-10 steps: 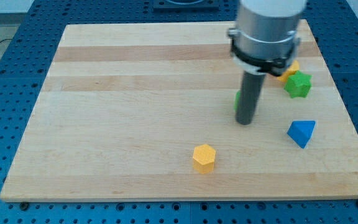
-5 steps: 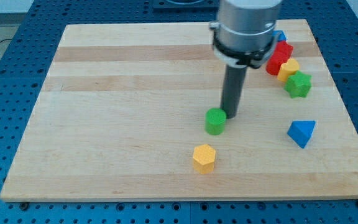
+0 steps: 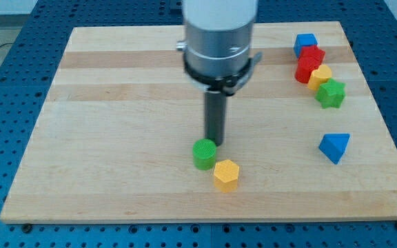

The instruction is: Bring the yellow hexagon and green circle at the bottom center of the board

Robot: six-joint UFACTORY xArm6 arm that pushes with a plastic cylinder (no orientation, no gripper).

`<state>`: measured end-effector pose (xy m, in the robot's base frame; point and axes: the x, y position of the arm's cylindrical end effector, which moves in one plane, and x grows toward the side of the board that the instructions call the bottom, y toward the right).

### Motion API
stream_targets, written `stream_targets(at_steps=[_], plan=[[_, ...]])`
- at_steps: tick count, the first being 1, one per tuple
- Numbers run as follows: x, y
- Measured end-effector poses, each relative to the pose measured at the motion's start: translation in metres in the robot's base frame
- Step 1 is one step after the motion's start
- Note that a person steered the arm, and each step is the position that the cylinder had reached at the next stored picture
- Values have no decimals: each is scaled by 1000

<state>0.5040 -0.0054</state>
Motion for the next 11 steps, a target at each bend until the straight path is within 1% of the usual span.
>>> stream_targets(at_steps=[1,2,3,4,7,9,10,11], plan=[[5,-12],[-1,-17],[-9,-56],[-1,-59],[33,-20],[34,-20],[28,-20],[-14,9]])
